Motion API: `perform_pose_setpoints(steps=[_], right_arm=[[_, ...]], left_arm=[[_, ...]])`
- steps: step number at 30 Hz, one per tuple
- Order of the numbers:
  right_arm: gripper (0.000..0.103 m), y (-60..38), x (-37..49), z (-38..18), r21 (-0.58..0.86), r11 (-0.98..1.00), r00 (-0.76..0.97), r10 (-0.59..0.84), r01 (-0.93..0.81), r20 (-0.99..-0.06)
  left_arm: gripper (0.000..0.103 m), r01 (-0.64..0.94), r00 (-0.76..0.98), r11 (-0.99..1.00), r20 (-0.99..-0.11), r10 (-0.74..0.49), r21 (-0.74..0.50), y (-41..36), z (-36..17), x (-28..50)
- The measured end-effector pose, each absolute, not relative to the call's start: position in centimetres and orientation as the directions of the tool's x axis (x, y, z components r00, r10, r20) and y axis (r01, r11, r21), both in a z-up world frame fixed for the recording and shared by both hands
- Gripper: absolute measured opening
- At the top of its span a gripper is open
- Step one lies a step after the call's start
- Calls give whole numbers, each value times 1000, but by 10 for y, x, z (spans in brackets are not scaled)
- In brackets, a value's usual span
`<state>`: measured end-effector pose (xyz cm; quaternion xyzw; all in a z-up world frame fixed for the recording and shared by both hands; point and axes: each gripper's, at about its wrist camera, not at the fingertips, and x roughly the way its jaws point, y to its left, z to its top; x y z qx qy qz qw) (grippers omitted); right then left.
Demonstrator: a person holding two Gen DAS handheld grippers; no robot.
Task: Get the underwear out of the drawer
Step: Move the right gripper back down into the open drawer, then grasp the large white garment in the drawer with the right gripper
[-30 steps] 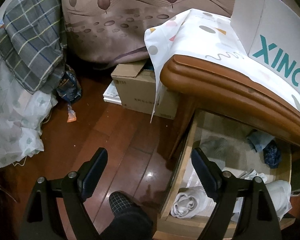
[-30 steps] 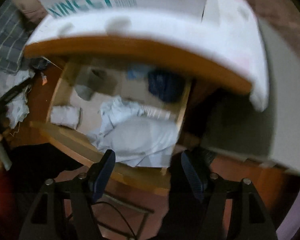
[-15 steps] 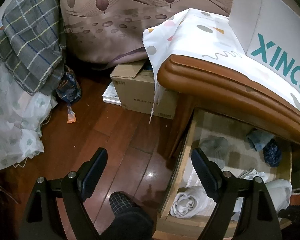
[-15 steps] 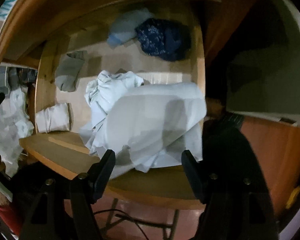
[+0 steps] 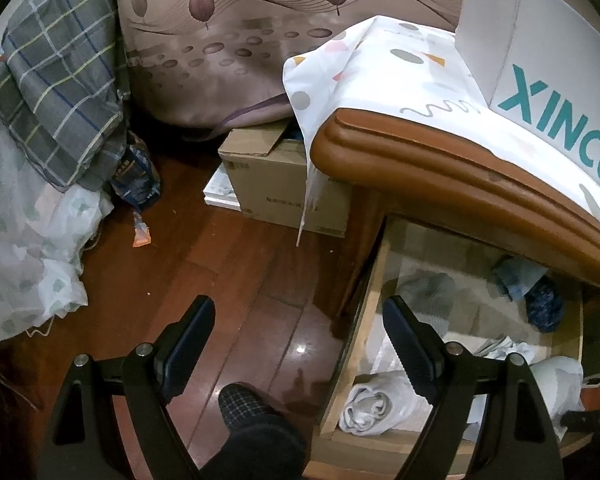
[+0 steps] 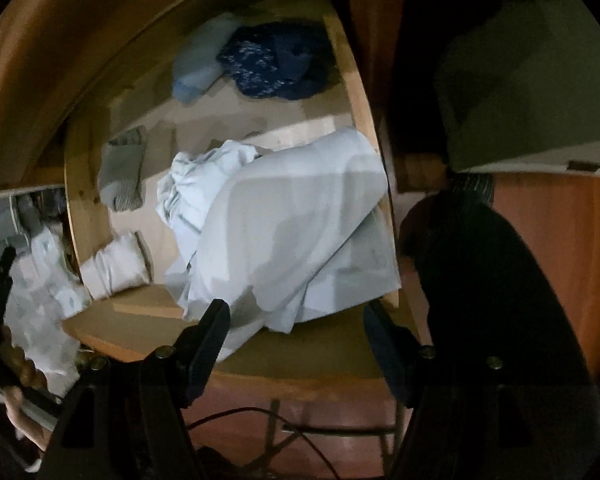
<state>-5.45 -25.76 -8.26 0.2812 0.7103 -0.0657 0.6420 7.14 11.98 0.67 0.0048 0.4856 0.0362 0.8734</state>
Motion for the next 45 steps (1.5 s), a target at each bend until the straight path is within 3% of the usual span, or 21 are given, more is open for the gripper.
perform_pose_setpoints(steps=[5,14,21,22,24,26,30,38,45], right_arm=[[73,-252,-39,-97,281,821,3,322,496,-947],[73,-217,-4,-108,201,900,34,204,388,-978],[73,-210,10,-124,156,922,-14,172,353,-985],[71,-210,9,-125,163,922,-11,178,351,-984],[45,-209,8,-124,180,928,0,191,327,-982],[33,-210,6,-123,192,927,13,199,322,-980],[19,-211,-2,-113,216,936,73,204,277,-976],[18,-226,-21,-83,266,946,245,218,187,-945],[18,-249,-40,-93,390,891,317,311,231,-896]], left_arm=[[84,-55,517,997,-853,70,48,120,4,73],[84,-20,505,998,-861,62,61,112,2,75],[84,58,452,998,-891,-40,-16,106,-6,78],[84,71,435,997,-898,-69,-42,105,-8,78],[85,92,409,993,-907,-100,-68,102,-12,78],[85,117,396,991,-912,-110,-69,96,-15,76],[86,175,378,982,-916,-134,-71,84,-18,74],[88,291,282,954,-946,-157,-72,57,-29,69],[88,347,172,933,-971,-164,-96,33,-47,72]])
